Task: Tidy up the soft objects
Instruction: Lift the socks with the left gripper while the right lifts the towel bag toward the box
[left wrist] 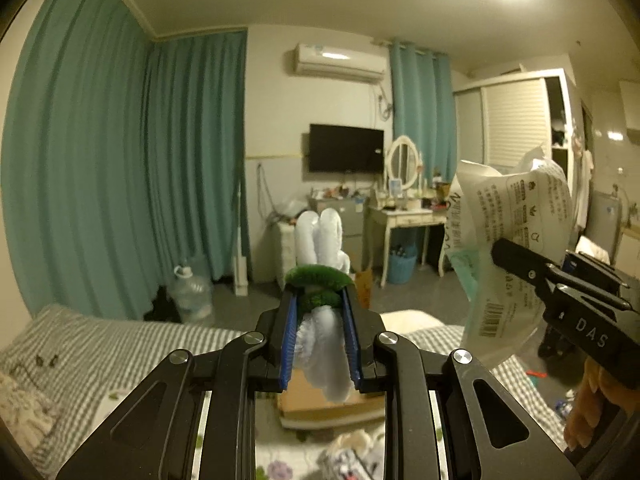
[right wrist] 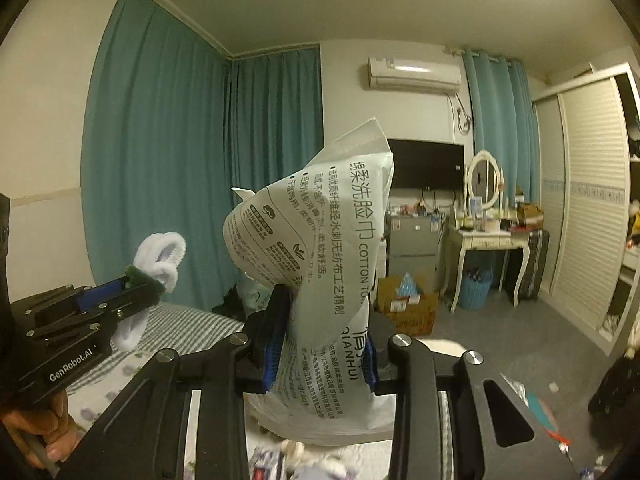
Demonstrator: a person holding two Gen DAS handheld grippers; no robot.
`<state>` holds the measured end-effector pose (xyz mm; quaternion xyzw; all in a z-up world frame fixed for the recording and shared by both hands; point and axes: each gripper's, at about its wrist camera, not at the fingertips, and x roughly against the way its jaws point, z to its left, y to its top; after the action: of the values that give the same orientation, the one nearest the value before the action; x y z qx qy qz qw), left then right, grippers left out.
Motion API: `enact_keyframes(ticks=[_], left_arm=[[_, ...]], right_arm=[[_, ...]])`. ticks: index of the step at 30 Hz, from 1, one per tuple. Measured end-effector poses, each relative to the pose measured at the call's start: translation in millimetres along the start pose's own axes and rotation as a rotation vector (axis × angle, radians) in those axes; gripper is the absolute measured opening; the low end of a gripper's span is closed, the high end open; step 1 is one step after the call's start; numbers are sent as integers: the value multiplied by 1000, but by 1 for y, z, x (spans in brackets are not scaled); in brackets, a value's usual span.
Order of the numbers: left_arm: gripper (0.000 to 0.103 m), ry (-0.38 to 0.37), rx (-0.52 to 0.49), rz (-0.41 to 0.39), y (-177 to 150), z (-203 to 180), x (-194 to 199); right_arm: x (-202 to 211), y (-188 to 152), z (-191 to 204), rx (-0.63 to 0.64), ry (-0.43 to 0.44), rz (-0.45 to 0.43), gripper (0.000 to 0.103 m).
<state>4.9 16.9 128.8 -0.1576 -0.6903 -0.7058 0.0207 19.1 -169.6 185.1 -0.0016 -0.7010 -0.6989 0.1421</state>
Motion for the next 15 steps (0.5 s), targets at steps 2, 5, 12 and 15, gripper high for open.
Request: enact_keyframes(ticks=[2,5,12,15], left_arm=[[21,-1,5,3,-1,2,-17],[22,-9,14,18,-10,8,-43],[22,-3,23,95,-60,26,-119],[22,2,21,145,-79,29,-150]], right_arm=[[-12,0,-2,3,-6,-2,32],[-42,-7,-16,4,-16,9,32],[-123,-58,-41,3,-27,102,34],[-158,-80,-46,10,-35,151,34]])
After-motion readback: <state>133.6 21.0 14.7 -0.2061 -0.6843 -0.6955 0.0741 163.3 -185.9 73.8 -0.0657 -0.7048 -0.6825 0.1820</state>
